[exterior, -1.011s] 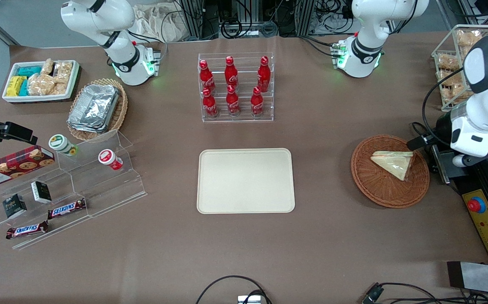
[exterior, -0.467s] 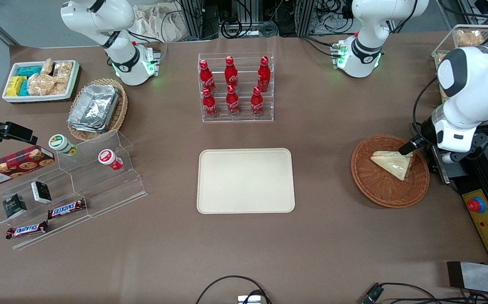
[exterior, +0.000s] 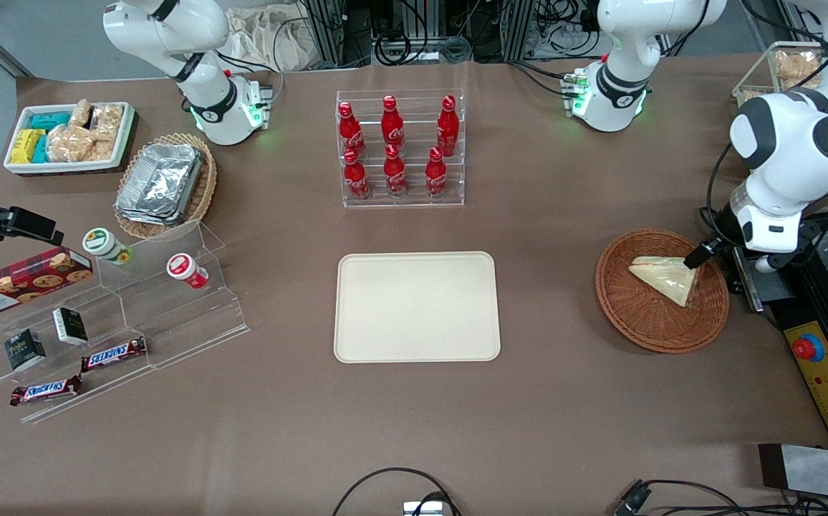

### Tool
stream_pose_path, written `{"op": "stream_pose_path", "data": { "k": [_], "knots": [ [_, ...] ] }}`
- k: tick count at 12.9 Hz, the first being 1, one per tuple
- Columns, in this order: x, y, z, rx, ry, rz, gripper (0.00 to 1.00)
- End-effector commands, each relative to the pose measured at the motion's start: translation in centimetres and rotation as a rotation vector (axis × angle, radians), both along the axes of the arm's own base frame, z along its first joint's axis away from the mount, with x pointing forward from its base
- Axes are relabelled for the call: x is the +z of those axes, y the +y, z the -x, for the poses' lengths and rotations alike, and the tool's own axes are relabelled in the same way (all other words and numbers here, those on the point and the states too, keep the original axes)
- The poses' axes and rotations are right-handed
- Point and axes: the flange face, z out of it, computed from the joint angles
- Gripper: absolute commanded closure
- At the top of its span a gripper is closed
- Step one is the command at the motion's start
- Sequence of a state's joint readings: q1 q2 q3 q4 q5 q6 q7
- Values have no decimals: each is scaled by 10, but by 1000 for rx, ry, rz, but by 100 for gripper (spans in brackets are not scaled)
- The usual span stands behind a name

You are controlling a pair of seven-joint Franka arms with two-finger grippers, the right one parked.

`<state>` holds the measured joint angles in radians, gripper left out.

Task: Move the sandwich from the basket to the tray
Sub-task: 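Lower the open left gripper around the sandwich and close it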

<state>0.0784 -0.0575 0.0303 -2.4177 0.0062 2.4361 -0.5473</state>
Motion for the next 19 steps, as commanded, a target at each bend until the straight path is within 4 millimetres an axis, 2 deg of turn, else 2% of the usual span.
{"op": "stream_pose_path", "data": {
  "k": [1, 3, 8, 14, 15, 16, 17, 19],
  "knots": [
    [-17, 2, 10, 13, -30, -15, 0],
    [-32, 9, 11, 24, -47, -17, 0],
    [-68, 9, 8, 23, -79, -19, 0],
    [-90, 10, 6, 27, -87, -19, 0],
    [-93, 9, 6, 28, -84, -17, 4],
    [-94, 9, 6, 38, -90, -15, 12],
    [-96, 9, 5, 53, -91, -14, 25],
    [-97, 9, 5, 59, -89, -12, 58]
  ]
}}
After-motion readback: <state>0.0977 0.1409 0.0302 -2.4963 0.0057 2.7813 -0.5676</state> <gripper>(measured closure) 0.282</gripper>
